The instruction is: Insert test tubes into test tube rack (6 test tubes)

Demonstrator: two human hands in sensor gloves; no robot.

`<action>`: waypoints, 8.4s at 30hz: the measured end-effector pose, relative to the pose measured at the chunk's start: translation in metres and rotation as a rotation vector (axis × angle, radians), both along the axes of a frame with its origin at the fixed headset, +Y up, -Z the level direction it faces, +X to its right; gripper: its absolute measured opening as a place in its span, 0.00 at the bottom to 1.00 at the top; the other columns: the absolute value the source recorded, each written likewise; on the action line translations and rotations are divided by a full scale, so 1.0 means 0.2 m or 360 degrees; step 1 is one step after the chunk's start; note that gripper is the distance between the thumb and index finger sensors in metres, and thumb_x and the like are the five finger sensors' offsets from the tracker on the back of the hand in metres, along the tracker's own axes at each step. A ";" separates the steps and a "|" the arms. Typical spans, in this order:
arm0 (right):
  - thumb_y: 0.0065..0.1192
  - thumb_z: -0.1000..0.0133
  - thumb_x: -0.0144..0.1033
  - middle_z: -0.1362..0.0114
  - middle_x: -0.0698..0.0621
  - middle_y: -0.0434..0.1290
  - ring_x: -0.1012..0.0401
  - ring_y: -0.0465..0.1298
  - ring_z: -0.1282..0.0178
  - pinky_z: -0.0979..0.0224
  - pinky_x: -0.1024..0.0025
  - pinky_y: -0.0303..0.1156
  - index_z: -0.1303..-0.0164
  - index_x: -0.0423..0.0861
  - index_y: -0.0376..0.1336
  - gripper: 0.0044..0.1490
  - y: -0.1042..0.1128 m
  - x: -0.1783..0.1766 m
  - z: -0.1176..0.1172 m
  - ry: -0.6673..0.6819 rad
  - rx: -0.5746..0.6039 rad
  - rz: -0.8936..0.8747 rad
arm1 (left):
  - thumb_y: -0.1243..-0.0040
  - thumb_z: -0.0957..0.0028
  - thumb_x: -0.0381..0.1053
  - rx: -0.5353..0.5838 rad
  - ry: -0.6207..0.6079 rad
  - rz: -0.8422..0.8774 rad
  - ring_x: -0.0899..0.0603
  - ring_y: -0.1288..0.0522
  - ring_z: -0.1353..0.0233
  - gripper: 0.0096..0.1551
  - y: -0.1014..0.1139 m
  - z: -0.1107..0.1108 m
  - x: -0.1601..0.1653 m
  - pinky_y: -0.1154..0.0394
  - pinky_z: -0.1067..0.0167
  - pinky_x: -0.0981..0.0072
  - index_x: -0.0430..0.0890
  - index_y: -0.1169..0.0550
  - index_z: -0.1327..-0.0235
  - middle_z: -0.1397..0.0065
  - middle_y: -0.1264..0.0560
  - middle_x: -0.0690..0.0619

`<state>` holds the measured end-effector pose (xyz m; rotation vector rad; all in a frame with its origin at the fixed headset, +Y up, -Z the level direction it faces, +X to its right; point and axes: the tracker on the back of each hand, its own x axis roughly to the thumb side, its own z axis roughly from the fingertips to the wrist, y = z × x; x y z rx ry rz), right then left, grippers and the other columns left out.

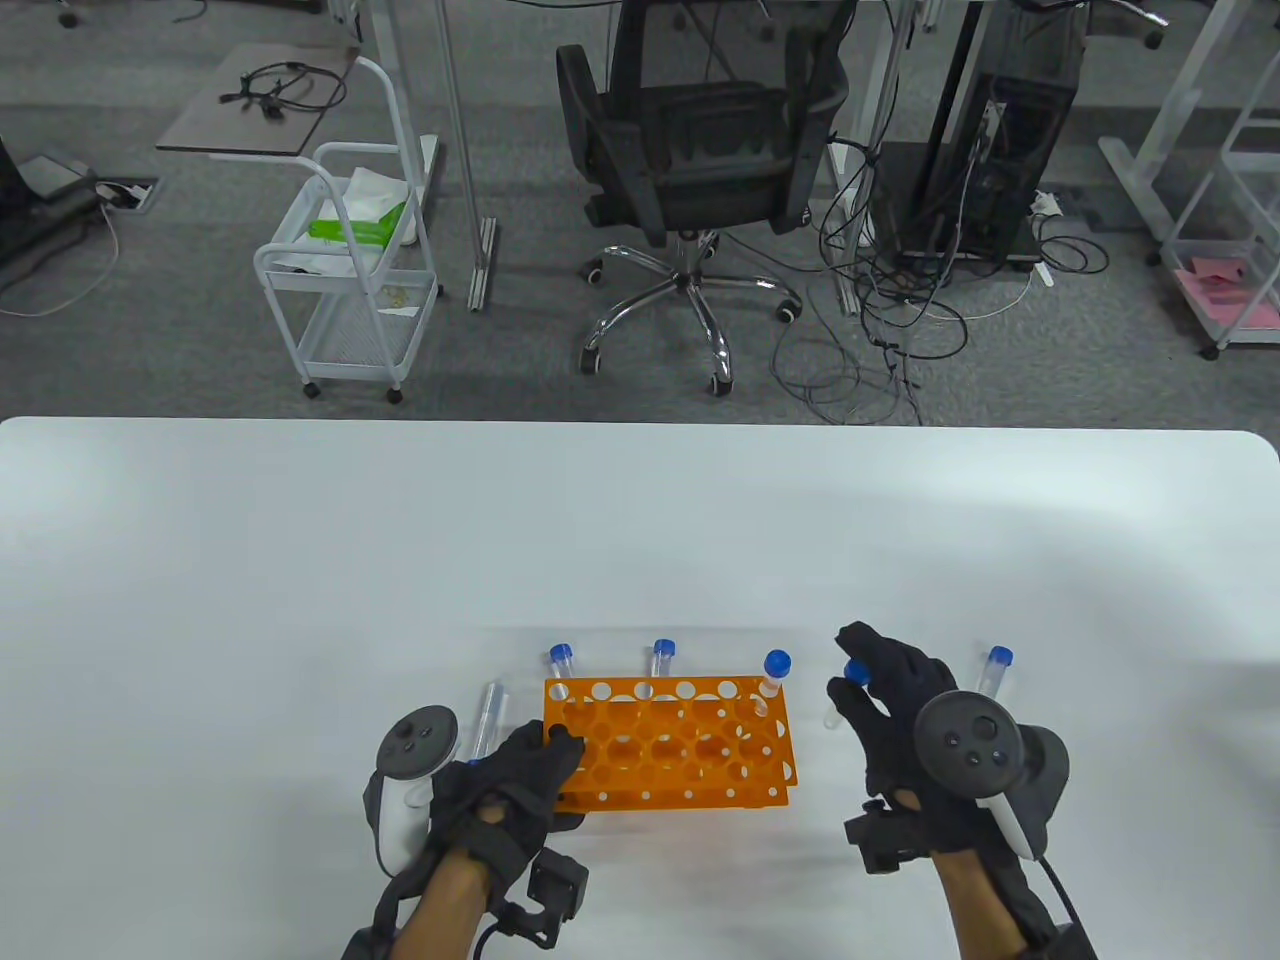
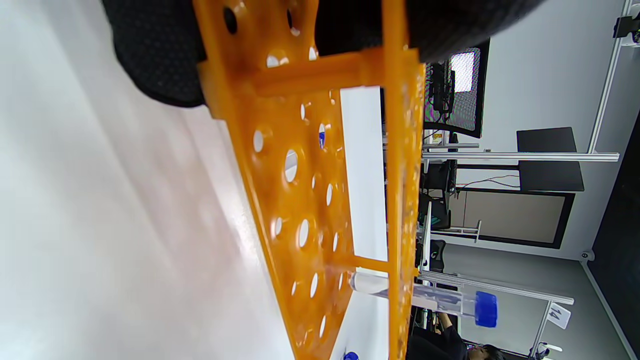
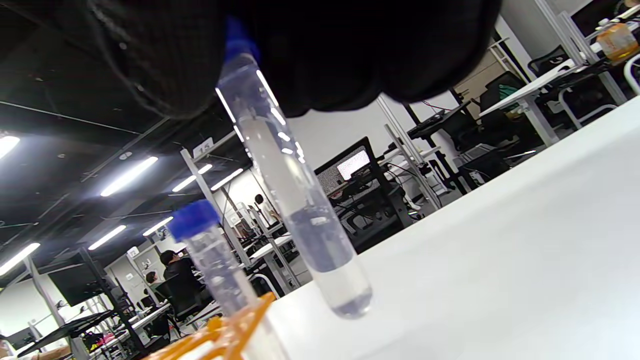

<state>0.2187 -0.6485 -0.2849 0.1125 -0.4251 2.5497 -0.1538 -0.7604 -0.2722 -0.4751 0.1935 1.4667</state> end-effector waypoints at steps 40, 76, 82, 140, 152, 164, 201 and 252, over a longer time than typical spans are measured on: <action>0.72 0.53 0.49 0.31 0.56 0.75 0.60 0.81 0.44 0.43 0.60 0.80 0.33 0.60 0.63 0.35 -0.09 -0.27 0.08 0.0213 -0.0011 0.0102 | 0.45 0.50 0.57 -0.0005 -0.0040 -0.0046 0.31 0.26 0.33 0.28 -0.02 -0.01 0.05 0.22 0.42 0.45 0.44 0.30 0.41 0.24 0.43 0.33; 0.69 0.52 0.50 0.31 0.57 0.76 0.60 0.82 0.44 0.44 0.63 0.81 0.36 0.63 0.66 0.31 -0.16 -0.35 0.05 0.0251 -0.0080 0.0304 | 0.44 0.50 0.57 -0.0019 -0.0036 -0.0057 0.31 0.26 0.34 0.28 -0.02 -0.01 0.04 0.22 0.42 0.45 0.44 0.29 0.42 0.24 0.43 0.33; 0.70 0.52 0.50 0.29 0.57 0.74 0.60 0.81 0.41 0.41 0.62 0.80 0.34 0.63 0.65 0.33 -0.15 -0.35 0.06 0.0260 -0.0056 0.0278 | 0.44 0.50 0.57 -0.0017 -0.0052 -0.0056 0.31 0.26 0.34 0.28 -0.02 -0.01 0.05 0.22 0.42 0.45 0.44 0.29 0.42 0.24 0.43 0.33; 0.61 0.50 0.63 0.19 0.49 0.63 0.51 0.73 0.30 0.35 0.55 0.75 0.24 0.58 0.57 0.43 -0.36 0.67 -0.30 -0.0874 -0.0643 -0.0090 | 0.44 0.50 0.57 -0.0012 0.0003 -0.0002 0.31 0.26 0.34 0.27 -0.01 -0.01 -0.01 0.22 0.42 0.45 0.44 0.29 0.42 0.24 0.43 0.33; 0.65 0.52 0.65 0.18 0.48 0.60 0.48 0.72 0.28 0.32 0.53 0.74 0.20 0.63 0.48 0.52 -0.51 0.73 -0.55 -0.1210 -0.1097 0.0333 | 0.44 0.50 0.57 -0.0036 0.0017 0.0001 0.31 0.26 0.34 0.27 -0.02 -0.02 -0.02 0.22 0.42 0.45 0.44 0.29 0.42 0.24 0.43 0.33; 0.69 0.50 0.53 0.35 0.52 0.76 0.56 0.82 0.48 0.47 0.61 0.81 0.32 0.59 0.66 0.33 -0.56 0.66 -0.65 -0.1207 -0.1004 0.0620 | 0.44 0.50 0.57 -0.0043 0.0003 -0.0011 0.31 0.26 0.34 0.27 -0.03 -0.02 -0.01 0.22 0.42 0.45 0.44 0.29 0.42 0.24 0.43 0.33; 0.73 0.52 0.48 0.31 0.52 0.75 0.57 0.83 0.45 0.47 0.60 0.81 0.32 0.56 0.62 0.37 -0.04 0.11 -0.16 -0.0455 -0.0429 0.0020 | 0.46 0.50 0.57 -0.0013 0.0043 0.0010 0.31 0.26 0.33 0.27 -0.02 -0.02 -0.05 0.21 0.42 0.46 0.44 0.30 0.41 0.24 0.43 0.33; 0.72 0.50 0.46 0.27 0.55 0.72 0.57 0.80 0.38 0.42 0.60 0.79 0.29 0.58 0.59 0.38 -0.01 -0.28 -0.03 0.0293 -0.0467 0.0099 | 0.45 0.50 0.57 -0.0006 0.0119 0.0008 0.32 0.26 0.34 0.27 -0.02 -0.01 -0.09 0.21 0.42 0.46 0.45 0.30 0.42 0.24 0.43 0.33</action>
